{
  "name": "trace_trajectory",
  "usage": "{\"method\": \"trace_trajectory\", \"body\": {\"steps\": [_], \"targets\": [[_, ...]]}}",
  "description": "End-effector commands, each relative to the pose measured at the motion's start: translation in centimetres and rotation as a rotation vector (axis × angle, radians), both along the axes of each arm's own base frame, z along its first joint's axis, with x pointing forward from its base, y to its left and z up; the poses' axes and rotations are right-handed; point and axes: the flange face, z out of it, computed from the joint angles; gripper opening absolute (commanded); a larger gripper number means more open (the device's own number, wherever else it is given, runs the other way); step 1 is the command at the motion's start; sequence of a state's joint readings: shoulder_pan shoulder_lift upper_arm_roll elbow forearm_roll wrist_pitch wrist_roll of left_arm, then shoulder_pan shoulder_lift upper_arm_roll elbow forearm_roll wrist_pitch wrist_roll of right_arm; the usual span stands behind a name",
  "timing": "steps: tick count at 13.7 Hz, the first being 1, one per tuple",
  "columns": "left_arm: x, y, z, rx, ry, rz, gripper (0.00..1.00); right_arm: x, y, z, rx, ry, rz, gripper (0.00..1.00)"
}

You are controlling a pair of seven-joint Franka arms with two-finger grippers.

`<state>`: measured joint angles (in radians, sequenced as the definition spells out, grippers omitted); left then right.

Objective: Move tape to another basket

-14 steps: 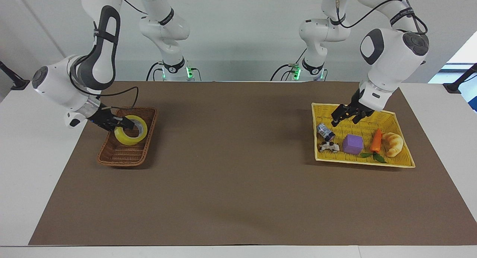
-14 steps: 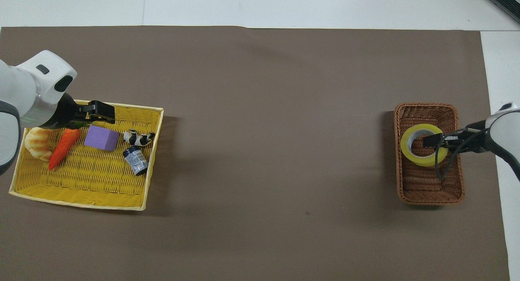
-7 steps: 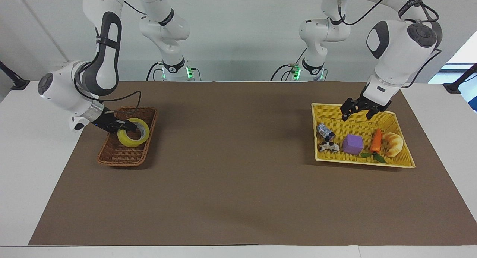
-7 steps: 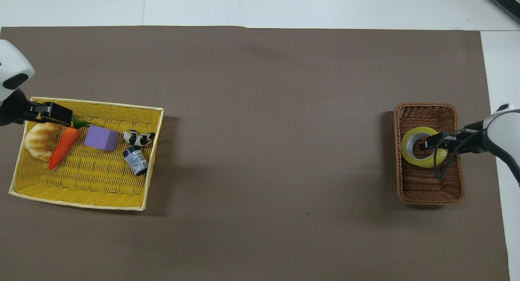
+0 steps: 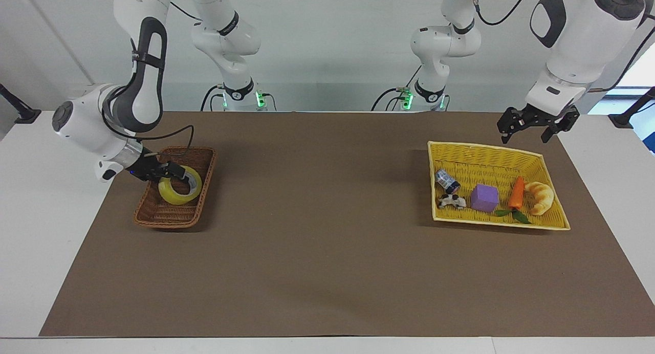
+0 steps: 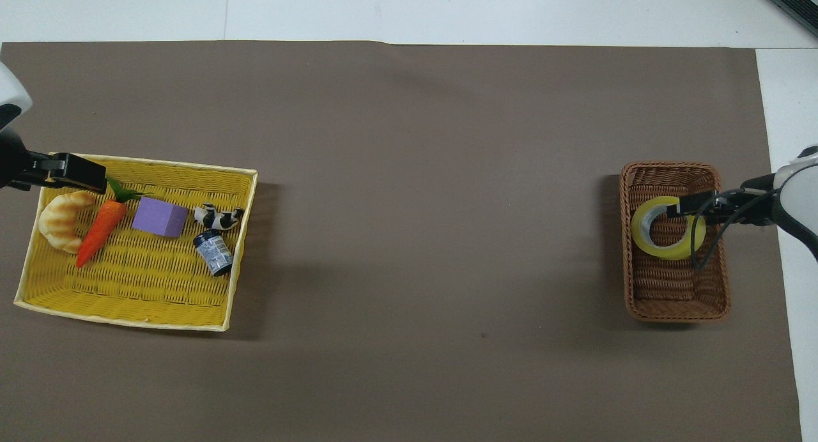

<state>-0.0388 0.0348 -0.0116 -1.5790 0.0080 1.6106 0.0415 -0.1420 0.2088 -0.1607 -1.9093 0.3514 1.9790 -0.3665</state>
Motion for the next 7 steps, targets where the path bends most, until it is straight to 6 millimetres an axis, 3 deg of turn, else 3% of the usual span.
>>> {"method": "trace_trajectory", "body": {"steps": [1, 3, 7], "targets": [[0.0, 1.3, 2.4, -0.056, -0.007, 0.032, 1.0, 1.8, 0.4, 3.1, -0.038, -0.066, 0.046, 1.0], [-0.6, 1.6, 3.6, -0.051, 0.022, 0.037, 1.0, 2.2, 0.7, 4.0, -0.072, -0.075, 0.071, 1.0], [-1.5, 1.7, 3.4, -0.047, 0.026, 0.055, 1.0, 3.1, 6.0, 6.0, -0.151, -0.061, 0.076, 1.0]]}}
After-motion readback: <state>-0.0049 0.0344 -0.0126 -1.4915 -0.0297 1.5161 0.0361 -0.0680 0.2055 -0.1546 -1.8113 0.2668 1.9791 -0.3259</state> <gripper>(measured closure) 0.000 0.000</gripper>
